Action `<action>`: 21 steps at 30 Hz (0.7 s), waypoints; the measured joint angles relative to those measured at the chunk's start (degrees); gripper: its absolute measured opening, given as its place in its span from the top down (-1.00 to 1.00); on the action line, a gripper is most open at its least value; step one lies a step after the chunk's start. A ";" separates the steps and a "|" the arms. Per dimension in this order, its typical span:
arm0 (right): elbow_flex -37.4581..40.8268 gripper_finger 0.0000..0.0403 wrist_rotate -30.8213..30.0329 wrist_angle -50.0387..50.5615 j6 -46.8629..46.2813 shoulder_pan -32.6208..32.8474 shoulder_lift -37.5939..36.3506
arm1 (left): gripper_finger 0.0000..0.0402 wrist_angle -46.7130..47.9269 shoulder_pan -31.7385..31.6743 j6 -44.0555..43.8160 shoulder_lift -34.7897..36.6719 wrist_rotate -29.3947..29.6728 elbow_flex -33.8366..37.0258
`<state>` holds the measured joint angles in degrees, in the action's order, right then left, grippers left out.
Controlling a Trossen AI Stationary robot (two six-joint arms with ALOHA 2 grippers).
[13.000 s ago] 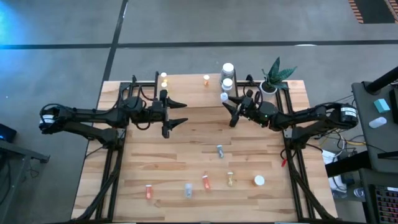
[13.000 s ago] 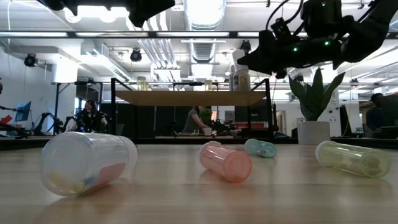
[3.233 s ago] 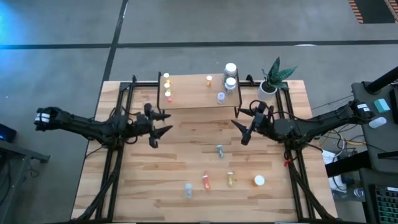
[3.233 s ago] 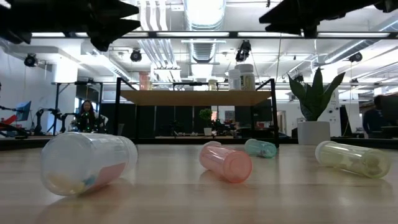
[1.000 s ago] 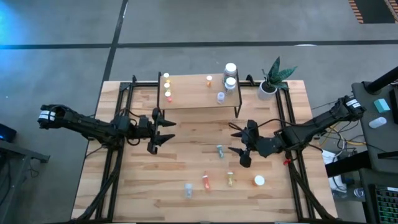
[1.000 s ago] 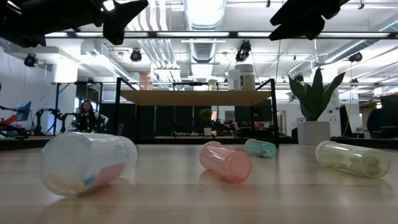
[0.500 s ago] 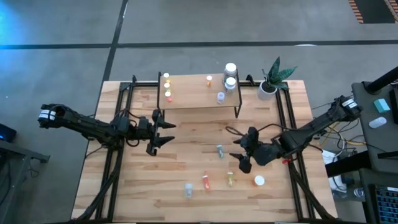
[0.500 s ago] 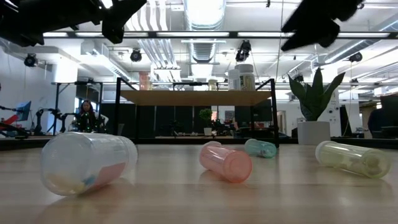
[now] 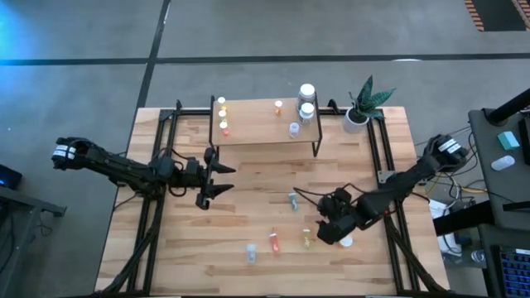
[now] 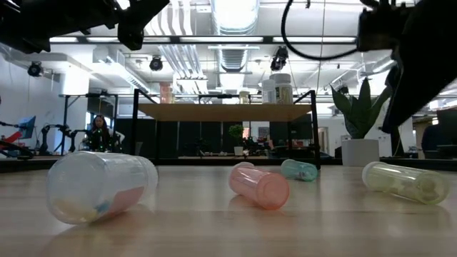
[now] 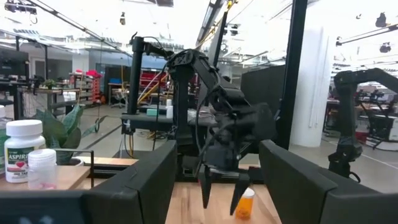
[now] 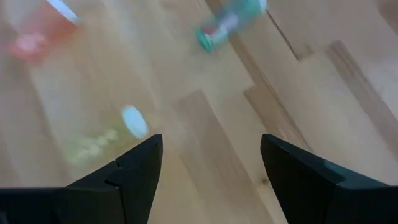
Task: Pick and place medicine bottles onto shelf by color
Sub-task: Put the blue pill bottle on the shelf
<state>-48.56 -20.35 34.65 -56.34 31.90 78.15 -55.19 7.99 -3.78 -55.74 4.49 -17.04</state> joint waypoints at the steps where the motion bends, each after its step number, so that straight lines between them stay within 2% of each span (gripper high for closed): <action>1: 0.03 -0.29 -0.23 0.22 -0.64 0.08 0.75 | -0.06 -0.14 0.00 0.09 -0.14 0.00 -0.03; 6: 0.03 -0.29 -2.18 -1.16 -2.72 -1.78 3.34 | -0.06 -0.13 0.00 0.19 -0.22 0.00 -0.31; 12: -0.24 -0.29 -2.81 -5.01 -3.61 -6.58 3.07 | -0.06 0.79 0.02 1.15 1.07 0.00 -0.31; 21: -0.28 -0.29 -3.33 -11.02 -1.33 -13.49 3.37 | -0.06 12.57 0.02 1.64 10.17 0.26 -0.17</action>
<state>-48.84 -23.68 23.63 -57.67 18.41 81.52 -42.62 8.01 -2.14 -45.56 4.75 -17.21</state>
